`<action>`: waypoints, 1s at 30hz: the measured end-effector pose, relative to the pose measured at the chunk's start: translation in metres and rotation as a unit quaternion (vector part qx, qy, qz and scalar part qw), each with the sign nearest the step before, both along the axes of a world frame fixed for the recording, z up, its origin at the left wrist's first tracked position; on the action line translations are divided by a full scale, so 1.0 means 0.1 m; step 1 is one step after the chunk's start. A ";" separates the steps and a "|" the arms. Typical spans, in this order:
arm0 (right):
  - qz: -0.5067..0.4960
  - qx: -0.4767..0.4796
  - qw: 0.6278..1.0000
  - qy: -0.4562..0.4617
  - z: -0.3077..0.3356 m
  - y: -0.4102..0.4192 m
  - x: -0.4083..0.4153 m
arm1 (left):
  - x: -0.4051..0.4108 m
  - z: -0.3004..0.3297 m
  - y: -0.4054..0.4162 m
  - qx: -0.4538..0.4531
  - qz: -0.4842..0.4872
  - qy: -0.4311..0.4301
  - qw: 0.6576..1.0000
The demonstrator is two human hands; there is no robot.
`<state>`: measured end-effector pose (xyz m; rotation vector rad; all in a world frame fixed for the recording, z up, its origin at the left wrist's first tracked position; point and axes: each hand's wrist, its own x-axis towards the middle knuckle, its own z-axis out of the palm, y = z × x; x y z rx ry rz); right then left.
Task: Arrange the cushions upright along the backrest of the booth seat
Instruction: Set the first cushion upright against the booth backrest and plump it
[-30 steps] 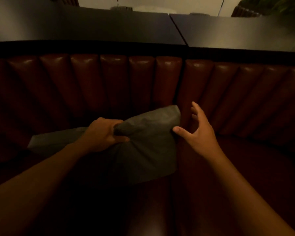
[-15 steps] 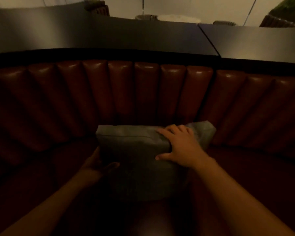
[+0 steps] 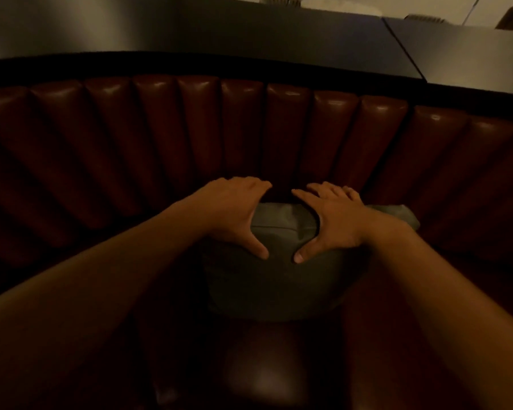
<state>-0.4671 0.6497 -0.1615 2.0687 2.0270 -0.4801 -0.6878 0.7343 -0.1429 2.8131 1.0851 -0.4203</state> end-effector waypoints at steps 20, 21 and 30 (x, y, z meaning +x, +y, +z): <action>0.025 0.026 0.999 0.023 0.15 0.04 0.00 | -0.41 -0.08 0.34 -0.062 -0.019 0.001 0.998; 0.004 -0.010 0.999 0.036 0.15 0.02 0.08 | -0.43 -0.09 0.36 -0.060 -0.011 0.008 0.998; -0.049 -0.008 0.999 -0.022 0.07 -0.16 0.45 | -0.42 -0.24 0.39 -0.079 0.056 -0.055 0.994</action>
